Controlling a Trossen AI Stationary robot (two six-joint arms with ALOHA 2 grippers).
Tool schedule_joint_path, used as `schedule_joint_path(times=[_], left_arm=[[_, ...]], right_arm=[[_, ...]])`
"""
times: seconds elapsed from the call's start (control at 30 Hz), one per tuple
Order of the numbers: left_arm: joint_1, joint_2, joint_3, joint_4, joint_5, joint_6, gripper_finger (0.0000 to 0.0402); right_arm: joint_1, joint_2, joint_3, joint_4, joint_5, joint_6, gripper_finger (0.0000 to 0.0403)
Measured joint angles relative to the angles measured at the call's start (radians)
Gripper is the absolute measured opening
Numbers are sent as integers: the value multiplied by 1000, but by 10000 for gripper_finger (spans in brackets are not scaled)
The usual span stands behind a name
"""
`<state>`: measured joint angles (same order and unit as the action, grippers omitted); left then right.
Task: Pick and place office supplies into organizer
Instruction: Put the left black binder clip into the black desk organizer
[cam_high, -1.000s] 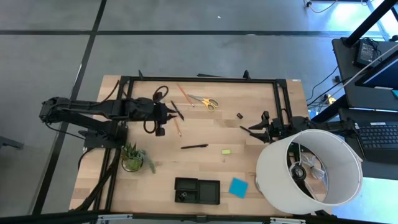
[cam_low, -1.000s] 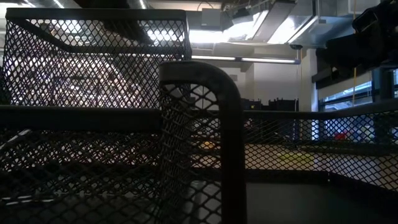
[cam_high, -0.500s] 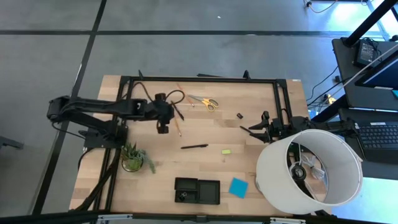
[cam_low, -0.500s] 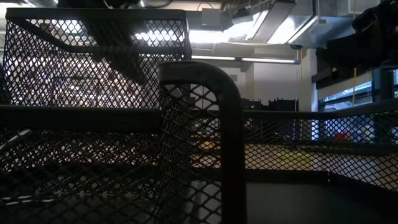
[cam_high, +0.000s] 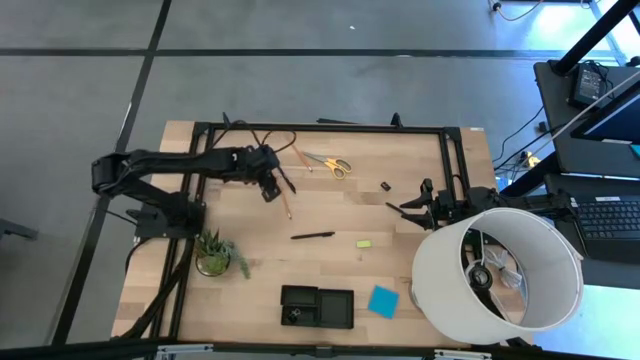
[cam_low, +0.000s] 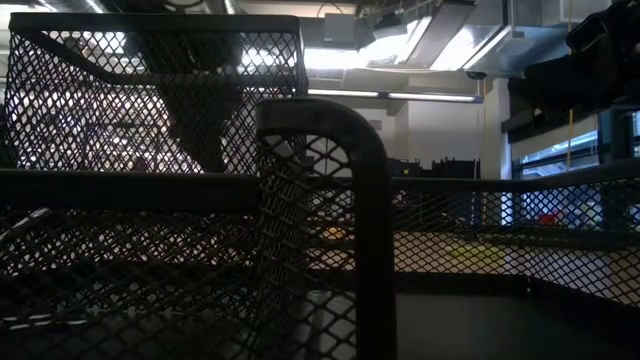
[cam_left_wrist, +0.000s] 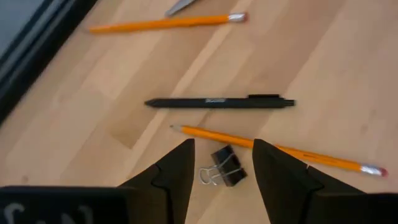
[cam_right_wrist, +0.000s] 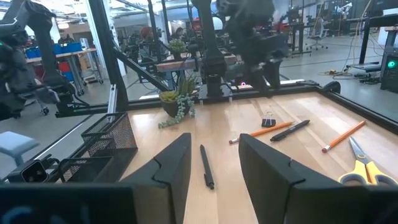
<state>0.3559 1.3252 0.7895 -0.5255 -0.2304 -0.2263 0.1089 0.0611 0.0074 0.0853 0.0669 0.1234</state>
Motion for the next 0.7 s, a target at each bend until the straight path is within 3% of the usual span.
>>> schedule_joint_path(times=[0.7], left_arm=[[96, 167, 0, -25, 22, -198, 155]], right_arm=[[0, 0, 0, 0, 0, 0, 137]])
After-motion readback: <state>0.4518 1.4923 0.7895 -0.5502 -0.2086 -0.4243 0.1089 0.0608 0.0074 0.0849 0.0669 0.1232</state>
